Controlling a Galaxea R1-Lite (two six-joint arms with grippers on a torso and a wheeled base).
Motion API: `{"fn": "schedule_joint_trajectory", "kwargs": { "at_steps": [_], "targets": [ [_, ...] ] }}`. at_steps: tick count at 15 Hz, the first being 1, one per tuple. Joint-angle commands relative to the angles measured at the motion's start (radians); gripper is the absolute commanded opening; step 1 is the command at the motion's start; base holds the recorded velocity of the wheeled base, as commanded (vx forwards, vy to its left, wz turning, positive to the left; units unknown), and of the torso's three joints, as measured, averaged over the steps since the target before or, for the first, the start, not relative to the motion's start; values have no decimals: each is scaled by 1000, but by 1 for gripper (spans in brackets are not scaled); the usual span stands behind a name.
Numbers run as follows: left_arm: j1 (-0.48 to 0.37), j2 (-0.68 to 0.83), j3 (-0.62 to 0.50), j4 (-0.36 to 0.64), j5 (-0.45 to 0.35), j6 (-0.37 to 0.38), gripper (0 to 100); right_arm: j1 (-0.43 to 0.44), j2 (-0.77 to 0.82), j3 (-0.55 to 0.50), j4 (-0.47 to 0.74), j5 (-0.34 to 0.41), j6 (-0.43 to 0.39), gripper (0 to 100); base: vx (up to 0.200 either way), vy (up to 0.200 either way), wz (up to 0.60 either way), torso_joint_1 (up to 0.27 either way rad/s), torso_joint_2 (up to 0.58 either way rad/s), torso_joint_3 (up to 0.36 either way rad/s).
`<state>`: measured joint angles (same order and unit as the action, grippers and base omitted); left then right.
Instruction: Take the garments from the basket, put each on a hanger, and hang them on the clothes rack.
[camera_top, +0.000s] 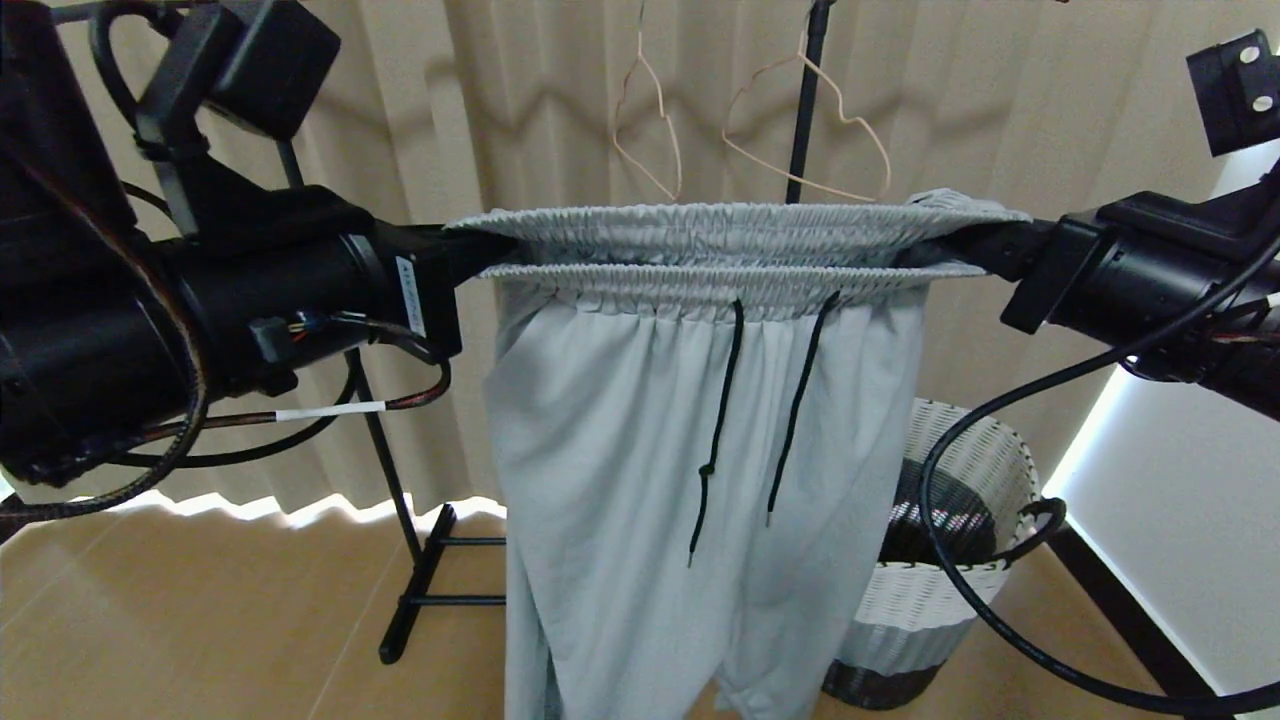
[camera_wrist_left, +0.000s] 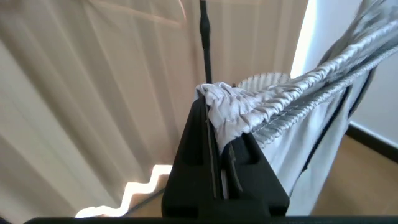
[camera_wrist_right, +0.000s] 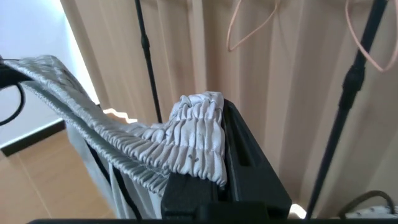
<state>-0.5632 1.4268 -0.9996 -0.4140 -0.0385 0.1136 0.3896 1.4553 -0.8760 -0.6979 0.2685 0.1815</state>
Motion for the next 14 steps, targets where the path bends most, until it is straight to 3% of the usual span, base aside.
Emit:
{"fn": "schedule_joint_trajectory", "kwargs": {
  "at_steps": [1, 14],
  "targets": [
    [-7, 27, 1, -2, 0, 1, 0, 0, -15, 11, -2, 1, -5, 0, 0, 0, 0, 0, 0, 0],
    [-7, -45, 16, 1, -4, 0, 0, 0, -15, 8, -3, -2, -37, 0, 0, 0, 0, 0, 0, 0]
  ]
}}
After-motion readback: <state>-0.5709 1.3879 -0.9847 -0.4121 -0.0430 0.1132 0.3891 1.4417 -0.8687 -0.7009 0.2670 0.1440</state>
